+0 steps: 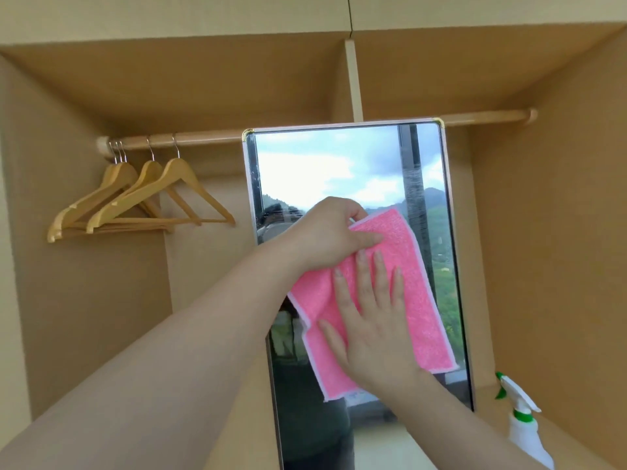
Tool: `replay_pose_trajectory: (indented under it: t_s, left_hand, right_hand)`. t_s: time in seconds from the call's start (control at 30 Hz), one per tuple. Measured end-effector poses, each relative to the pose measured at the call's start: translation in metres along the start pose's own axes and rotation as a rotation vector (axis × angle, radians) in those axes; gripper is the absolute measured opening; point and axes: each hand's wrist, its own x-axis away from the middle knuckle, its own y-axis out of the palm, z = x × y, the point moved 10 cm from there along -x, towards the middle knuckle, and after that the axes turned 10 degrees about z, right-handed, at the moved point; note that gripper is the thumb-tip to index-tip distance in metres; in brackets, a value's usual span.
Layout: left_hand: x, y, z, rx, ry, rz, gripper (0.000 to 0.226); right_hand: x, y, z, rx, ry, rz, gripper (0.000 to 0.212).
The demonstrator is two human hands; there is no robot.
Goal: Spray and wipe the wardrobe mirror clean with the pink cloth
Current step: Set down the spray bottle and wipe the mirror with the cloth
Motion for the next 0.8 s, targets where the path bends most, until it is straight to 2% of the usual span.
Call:
replay_pose_trajectory:
  t_s: [0.17,0.27,0.37,0.43,0.5,0.57,0.63,0.7,0.8]
  left_hand:
    - [-0.018,-0.029,-0.009,0.053,-0.011,0.089,0.015]
    - [-0.039,-0.061,-0.021,-0.013,0.035,0.213,0.01]
    - [-0.048,-0.096,-0.042,-0.007,0.088,0.414,0.007]
    - [-0.042,-0.124,-0.067,0.014,0.083,0.634,0.014]
    - [-0.033,-0.141,-0.106,0.019,-0.032,0.817,0.023]
    - [-0.034,-0.123,-0.16,0.204,-0.32,0.767,0.027]
    - [-0.033,-0.082,-0.199,0.507,-0.586,0.602,0.032]
    - [-0.03,-0.054,-0.214,0.726,-0.648,0.524,0.037]
    - [-0.028,-0.042,-0.212,0.856,-0.574,0.536,0.045]
  right_hand:
    - [-0.033,0.026,0.013,0.023,-0.004,-0.03,0.074]
    - [-0.066,0.052,0.021,0.072,0.024,-0.065,0.072]
    - [-0.084,0.084,0.038,0.129,0.095,-0.164,0.07]
    - [-0.079,0.1,0.049,0.149,0.154,-0.206,0.071]
    - [-0.074,0.105,0.053,0.155,0.186,-0.208,0.073]
    - [-0.074,0.106,0.052,0.154,0.197,-0.196,0.073]
    - [-0.078,0.106,0.051,0.144,0.216,-0.188,0.07]
    - [-0.088,0.108,0.05,0.136,0.233,-0.171,0.065]
    - [-0.115,0.108,0.044,0.113,0.25,-0.121,0.061]
